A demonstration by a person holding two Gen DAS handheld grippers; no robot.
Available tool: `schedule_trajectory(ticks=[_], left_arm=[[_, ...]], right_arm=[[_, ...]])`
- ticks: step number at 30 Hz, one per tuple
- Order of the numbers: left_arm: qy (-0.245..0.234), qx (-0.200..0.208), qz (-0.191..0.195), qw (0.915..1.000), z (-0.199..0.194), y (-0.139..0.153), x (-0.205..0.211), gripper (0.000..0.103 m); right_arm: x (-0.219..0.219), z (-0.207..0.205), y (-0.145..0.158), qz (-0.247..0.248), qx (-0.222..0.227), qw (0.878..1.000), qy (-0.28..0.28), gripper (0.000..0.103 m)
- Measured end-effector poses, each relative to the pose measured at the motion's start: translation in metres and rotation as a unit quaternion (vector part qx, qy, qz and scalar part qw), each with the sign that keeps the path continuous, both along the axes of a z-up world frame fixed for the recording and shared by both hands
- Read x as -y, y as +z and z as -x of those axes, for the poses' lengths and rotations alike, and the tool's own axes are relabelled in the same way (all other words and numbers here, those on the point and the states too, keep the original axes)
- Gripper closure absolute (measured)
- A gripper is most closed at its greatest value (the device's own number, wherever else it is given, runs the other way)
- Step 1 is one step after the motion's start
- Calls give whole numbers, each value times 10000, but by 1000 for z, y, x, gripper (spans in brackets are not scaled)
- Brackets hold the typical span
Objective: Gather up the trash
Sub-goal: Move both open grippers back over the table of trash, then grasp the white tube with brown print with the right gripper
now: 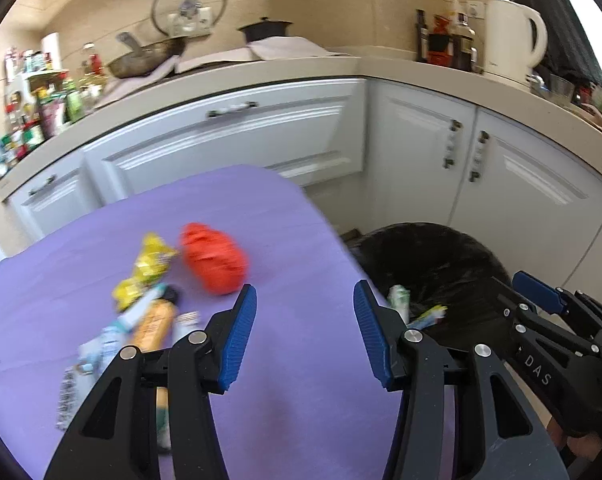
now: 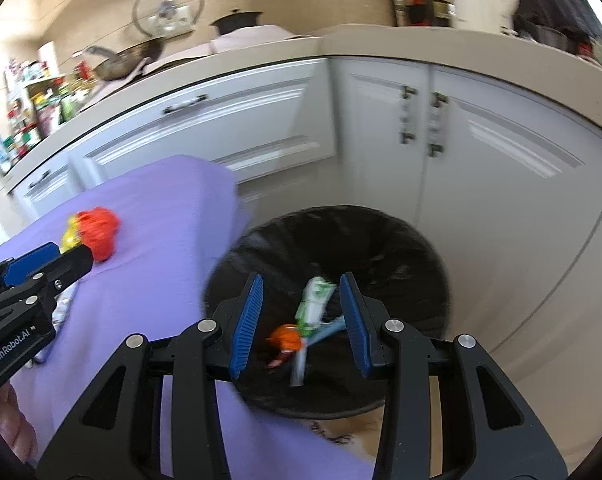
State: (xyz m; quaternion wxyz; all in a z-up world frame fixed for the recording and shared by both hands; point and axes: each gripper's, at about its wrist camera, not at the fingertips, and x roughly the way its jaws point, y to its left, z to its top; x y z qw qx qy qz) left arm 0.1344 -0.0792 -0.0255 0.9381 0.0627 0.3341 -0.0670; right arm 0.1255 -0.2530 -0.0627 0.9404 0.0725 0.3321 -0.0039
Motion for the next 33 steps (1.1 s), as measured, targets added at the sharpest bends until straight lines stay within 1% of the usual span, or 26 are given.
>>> schedule_trajectory(ticks=[7,14,20,25,33], left_arm=[[644,60,-14,9979,18,9,-63,53],[1281,79,42,9917,35,10,-122,53],[1635,113,77,9864,44,9,-159,53],[1827,117,31,9831,49,4,-182,52],[2076,-74,102,9781,53,-11,-210,51]], right_arm=[[-57,3,9,-57,28,9984,556,64],[-108,6,15,-27,4,9946,1035,64],[-150,7,15,75,-56,9897,1426,64],[-180,6,10,187,-196,9856,1666,64],[-204,3,3,321,-375,9818,1832,64]])
